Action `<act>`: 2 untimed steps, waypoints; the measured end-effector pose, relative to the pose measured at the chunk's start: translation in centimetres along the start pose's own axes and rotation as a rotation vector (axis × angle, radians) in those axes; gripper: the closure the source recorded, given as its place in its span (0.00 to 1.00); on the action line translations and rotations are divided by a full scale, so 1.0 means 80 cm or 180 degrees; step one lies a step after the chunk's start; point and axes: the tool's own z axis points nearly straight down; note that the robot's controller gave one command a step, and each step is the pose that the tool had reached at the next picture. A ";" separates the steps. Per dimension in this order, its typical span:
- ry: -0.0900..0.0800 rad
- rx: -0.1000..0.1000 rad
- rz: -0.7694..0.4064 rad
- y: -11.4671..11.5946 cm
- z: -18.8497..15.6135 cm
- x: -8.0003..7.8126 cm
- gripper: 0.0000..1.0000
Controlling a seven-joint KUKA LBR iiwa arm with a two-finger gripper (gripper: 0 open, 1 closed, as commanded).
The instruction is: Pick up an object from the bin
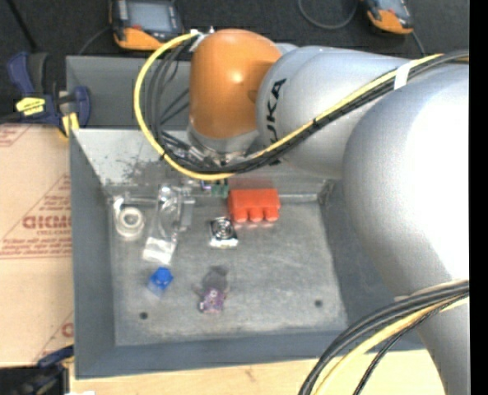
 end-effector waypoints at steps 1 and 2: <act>-0.0055 -0.0003 -0.0824 -0.028 0.088 0.046 0.00; -0.0107 -0.0016 -0.0656 -0.014 0.103 0.122 0.00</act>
Offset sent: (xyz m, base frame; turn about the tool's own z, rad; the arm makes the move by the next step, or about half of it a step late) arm -0.0422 -0.0222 -0.0770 -0.2604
